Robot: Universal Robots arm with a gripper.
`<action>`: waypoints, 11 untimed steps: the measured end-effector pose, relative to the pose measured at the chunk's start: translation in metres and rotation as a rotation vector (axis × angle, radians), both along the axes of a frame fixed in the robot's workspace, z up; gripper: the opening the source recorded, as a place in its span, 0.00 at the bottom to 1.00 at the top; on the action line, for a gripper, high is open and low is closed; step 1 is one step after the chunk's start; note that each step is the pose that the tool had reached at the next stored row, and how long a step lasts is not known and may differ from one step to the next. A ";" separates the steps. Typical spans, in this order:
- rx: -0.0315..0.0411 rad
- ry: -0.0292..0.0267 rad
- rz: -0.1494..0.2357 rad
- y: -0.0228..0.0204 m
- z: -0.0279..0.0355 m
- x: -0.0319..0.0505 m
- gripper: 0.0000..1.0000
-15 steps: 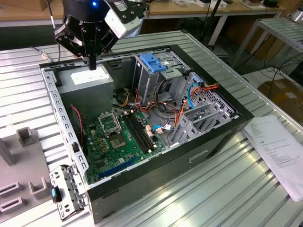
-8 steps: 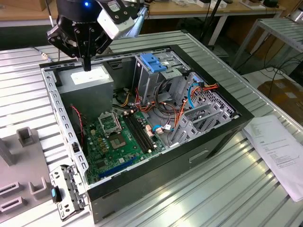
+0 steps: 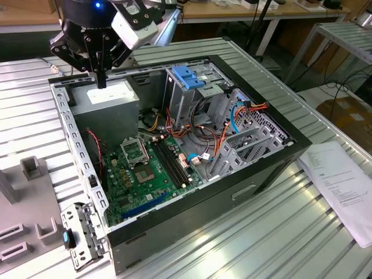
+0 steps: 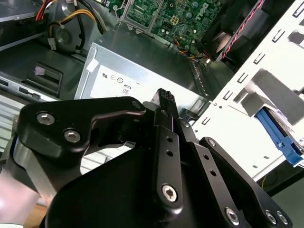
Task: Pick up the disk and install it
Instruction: 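Reach for the disk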
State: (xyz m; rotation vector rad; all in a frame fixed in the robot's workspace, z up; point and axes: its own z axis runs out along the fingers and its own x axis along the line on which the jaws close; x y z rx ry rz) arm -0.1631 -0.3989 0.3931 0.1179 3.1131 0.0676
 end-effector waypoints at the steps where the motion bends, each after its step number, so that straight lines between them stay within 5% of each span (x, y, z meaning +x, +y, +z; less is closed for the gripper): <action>1: 0.0000 0.0000 0.000 0.0000 0.0000 -0.0017 0.11; 11: 0.0000 0.0002 0.000 0.0000 -0.0001 -0.0194 0.11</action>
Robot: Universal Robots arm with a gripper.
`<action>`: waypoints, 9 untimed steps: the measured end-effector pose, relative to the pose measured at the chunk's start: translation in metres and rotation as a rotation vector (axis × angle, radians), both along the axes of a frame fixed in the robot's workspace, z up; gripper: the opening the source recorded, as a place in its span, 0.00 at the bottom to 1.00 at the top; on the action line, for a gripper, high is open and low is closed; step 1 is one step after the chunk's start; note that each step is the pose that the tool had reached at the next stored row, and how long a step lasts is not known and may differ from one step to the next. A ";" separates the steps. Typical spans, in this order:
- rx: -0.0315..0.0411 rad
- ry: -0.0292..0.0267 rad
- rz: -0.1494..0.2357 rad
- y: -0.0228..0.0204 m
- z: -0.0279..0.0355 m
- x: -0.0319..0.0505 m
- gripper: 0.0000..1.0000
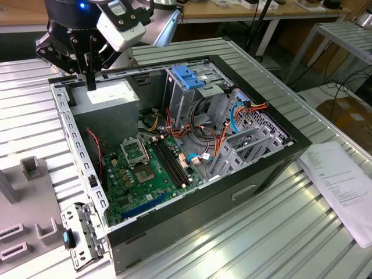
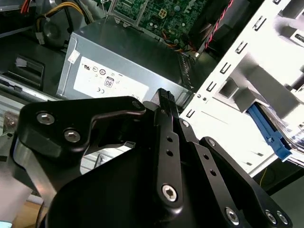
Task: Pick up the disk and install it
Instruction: 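Reach for the disk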
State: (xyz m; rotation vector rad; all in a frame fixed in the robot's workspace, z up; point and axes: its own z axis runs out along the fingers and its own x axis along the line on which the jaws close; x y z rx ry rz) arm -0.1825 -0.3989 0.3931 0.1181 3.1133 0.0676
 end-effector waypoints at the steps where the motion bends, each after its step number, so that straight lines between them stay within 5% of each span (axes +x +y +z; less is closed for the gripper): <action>1: 0.0000 0.0000 0.000 0.0000 0.0000 -0.0026 0.11; 5: -0.0001 0.0000 0.000 0.0000 -0.0001 -0.0217 0.11; 9: -0.0001 0.0001 0.000 0.0000 -0.0001 -0.0323 0.11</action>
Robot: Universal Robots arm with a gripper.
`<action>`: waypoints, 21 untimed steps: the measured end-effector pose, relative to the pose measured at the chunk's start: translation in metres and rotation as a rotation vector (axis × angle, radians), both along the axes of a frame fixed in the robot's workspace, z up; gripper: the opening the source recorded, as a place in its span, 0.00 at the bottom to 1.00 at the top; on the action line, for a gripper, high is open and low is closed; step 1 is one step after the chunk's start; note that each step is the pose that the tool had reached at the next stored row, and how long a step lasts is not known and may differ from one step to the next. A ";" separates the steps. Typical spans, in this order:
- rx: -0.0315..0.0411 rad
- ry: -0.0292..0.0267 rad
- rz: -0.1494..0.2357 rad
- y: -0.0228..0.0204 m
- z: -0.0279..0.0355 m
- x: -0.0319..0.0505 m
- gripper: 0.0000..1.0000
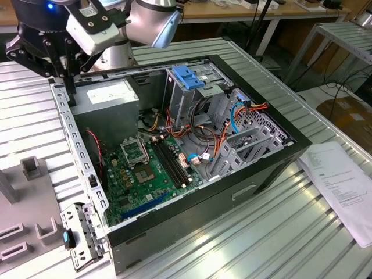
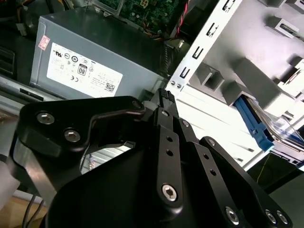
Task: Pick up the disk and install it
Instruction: 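Reach for the disk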
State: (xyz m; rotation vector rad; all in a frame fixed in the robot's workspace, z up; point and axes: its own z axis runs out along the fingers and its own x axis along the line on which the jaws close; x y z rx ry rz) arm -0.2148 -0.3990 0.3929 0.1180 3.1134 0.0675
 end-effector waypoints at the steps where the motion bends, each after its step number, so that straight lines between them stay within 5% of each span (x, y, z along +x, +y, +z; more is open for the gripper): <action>1: 0.0001 -0.0001 0.000 0.0000 -0.0001 -0.0044 0.11; 5: 0.0000 0.0000 0.000 0.0000 -0.0001 -0.0216 0.11; 14: 0.0001 -0.0001 0.000 0.0000 -0.0002 -0.0456 0.11; 21: 0.0000 0.0000 0.000 0.0000 -0.0003 -0.0798 0.11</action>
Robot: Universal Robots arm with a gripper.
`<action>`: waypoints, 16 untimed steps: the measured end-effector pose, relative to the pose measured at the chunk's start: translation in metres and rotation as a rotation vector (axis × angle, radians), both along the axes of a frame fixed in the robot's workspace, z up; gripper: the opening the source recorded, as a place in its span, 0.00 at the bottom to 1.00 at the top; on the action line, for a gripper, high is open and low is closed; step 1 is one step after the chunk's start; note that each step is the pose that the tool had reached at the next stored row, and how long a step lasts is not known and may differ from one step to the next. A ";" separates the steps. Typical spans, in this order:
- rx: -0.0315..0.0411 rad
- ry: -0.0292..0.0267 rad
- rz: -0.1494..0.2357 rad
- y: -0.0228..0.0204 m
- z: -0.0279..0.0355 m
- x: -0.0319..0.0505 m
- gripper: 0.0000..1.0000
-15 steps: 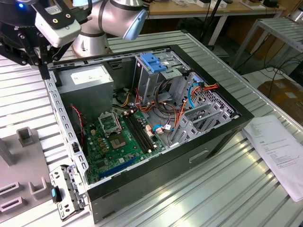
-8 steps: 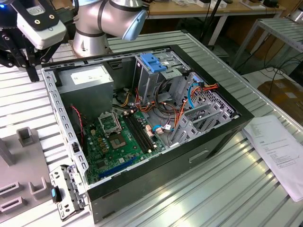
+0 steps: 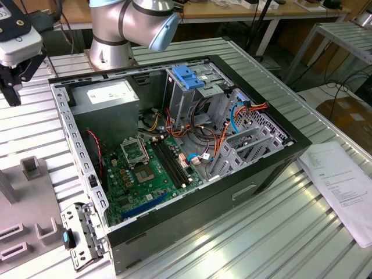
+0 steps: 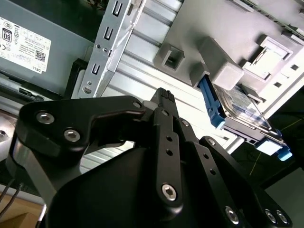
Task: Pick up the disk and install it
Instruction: 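Reach for the disk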
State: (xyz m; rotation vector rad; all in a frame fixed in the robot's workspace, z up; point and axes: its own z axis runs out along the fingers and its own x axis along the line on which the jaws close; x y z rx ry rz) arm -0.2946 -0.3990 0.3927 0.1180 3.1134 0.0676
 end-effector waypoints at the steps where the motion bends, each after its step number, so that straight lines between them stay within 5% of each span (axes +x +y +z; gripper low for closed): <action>1: 0.0000 0.0000 0.000 0.0000 0.0000 -0.0031 0.11; 6: 0.0000 0.0000 0.000 0.0003 -0.0001 -0.0187 0.11; 12: -0.0001 0.0000 0.000 0.0032 -0.0003 -0.0582 0.11; 16: 0.0000 0.0000 0.000 0.0032 -0.0003 -0.0625 0.11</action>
